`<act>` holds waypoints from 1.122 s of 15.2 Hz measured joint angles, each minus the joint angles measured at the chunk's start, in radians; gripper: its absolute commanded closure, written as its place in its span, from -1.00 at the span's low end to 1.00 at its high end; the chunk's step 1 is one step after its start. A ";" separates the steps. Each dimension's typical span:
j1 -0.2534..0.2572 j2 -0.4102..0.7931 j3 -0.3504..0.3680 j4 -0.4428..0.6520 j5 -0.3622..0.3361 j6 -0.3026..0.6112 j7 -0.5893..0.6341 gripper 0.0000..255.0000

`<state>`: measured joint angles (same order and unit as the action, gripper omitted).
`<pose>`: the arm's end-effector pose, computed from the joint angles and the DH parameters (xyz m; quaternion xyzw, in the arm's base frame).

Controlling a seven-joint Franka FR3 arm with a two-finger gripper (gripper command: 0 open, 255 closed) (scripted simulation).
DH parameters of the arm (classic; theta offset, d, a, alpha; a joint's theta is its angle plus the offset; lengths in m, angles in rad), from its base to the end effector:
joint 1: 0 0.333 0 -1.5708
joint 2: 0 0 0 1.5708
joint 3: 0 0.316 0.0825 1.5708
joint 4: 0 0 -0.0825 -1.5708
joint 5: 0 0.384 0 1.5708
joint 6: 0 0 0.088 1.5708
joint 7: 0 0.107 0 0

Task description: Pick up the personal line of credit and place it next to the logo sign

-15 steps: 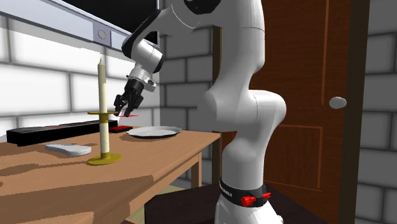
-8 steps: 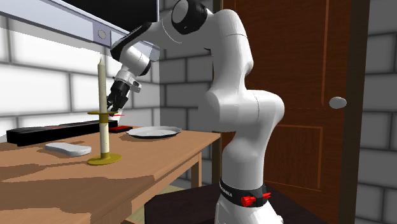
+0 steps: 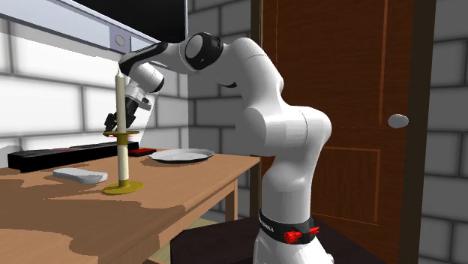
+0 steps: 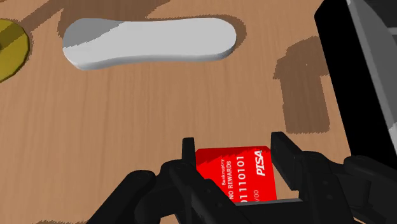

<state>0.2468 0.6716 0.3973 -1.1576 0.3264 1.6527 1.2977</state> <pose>0.6033 0.3927 0.4282 -0.8882 0.3583 0.2656 0.1102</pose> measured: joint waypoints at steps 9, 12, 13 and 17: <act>0.002 0.028 -0.007 -0.065 -0.003 0.084 -0.037 1.00; 0.003 0.042 -0.009 -0.084 -0.004 0.114 -0.050 1.00; 0.003 0.043 -0.010 -0.095 -0.003 0.125 -0.055 1.00; 0.003 0.061 -0.013 -0.120 -0.004 0.163 -0.073 1.00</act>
<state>0.2498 0.7321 0.3840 -1.2777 0.3220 1.8153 1.2246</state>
